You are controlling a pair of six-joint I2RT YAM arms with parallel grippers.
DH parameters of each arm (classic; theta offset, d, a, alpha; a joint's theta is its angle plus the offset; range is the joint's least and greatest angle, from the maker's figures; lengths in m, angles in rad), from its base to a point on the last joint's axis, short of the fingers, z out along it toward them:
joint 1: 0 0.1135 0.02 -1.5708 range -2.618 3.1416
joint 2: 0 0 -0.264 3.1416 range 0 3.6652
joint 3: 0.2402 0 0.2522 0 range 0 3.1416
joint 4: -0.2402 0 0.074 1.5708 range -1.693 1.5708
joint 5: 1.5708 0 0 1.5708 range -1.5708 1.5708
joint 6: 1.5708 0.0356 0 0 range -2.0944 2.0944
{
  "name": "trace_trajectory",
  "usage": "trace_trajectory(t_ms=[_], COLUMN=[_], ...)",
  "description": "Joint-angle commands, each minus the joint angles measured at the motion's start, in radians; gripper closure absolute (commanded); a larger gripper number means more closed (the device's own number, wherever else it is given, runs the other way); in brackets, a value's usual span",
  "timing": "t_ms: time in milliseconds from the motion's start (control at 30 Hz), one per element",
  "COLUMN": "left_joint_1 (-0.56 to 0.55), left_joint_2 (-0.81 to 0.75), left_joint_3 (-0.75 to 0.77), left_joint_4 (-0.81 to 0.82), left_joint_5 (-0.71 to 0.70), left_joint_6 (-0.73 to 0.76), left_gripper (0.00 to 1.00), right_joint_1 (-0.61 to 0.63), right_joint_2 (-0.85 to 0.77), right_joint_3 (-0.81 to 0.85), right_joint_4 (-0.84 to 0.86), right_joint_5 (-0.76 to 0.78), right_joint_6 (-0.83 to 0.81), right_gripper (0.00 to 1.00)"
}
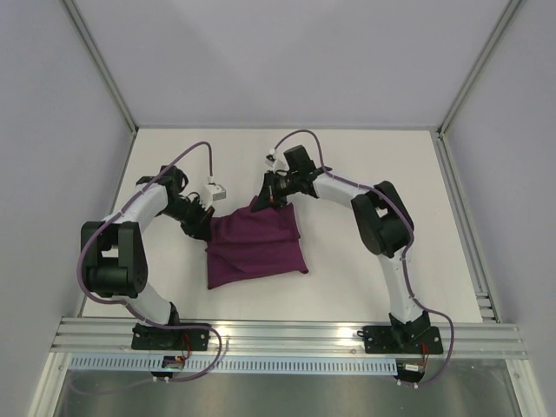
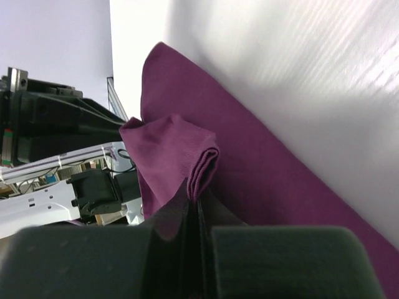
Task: Prepare the surgical pack
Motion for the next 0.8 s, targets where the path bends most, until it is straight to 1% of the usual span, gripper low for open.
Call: trace_trajectory(t_ms=[0, 167, 200, 233, 333, 367, 400, 467, 533, 600, 633, 667, 700, 767], left_joint_1=[0.007, 0.007, 0.008, 0.01, 0.011, 0.011, 0.011, 0.046, 0.047, 0.048, 0.048, 0.048, 0.048, 0.048], left_joint_2=[-0.043, -0.093, -0.103, -0.113, -0.167, -0.198, -0.215, -0.256, -0.279, -0.301, -0.305, -0.304, -0.299, -0.267], left_joint_3=[-0.002, 0.004, 0.012, 0.015, 0.028, 0.03, 0.035, 0.036, 0.035, 0.036, 0.038, 0.039, 0.041, 0.056], left_joint_4=[-0.015, -0.037, -0.052, -0.06, -0.099, -0.13, -0.147, -0.182, -0.224, -0.248, -0.25, -0.23, -0.215, -0.187], left_joint_5=[-0.007, -0.007, -0.003, 0.005, 0.046, 0.072, 0.086, 0.124, 0.134, 0.131, 0.129, 0.126, 0.12, 0.074], left_joint_6=[0.022, 0.007, 0.004, -0.002, -0.008, 0.001, 0.007, 0.027, 0.047, 0.048, 0.039, 0.018, -0.04, -0.094], left_gripper=[0.79, 0.54, 0.5, 0.48, 0.42, 0.41, 0.39, 0.36, 0.36, 0.36, 0.36, 0.36, 0.36, 0.36], right_joint_1=[0.006, 0.044, 0.055, 0.067, 0.122, 0.15, 0.164, 0.201, 0.227, 0.27, 0.306, 0.326, 0.346, 0.401], right_joint_2=[-0.123, -0.261, -0.307, -0.328, -0.402, -0.432, -0.445, -0.471, -0.505, -0.532, -0.54, -0.554, -0.559, -0.577], right_joint_3=[-0.048, -0.197, -0.222, -0.275, -0.358, -0.416, -0.443, -0.493, -0.559, -0.596, -0.602, -0.604, -0.61, -0.622], right_joint_4=[0.048, 0.102, 0.111, 0.114, 0.105, 0.107, 0.108, 0.128, 0.157, 0.144, 0.122, 0.095, 0.047, 0.019], right_joint_5=[-0.041, -0.064, -0.078, -0.084, -0.083, -0.08, -0.074, -0.068, -0.06, -0.042, -0.028, 0.007, 0.026, 0.069], right_joint_6=[-0.004, -0.035, -0.041, -0.061, -0.117, -0.13, -0.139, -0.151, -0.153, -0.185, -0.206, -0.267, -0.294, -0.355], right_gripper=[1.0, 1.0, 1.0, 0.99, 0.99, 1.0, 0.99, 0.99, 1.0, 1.0, 1.0, 0.99, 1.0, 1.0])
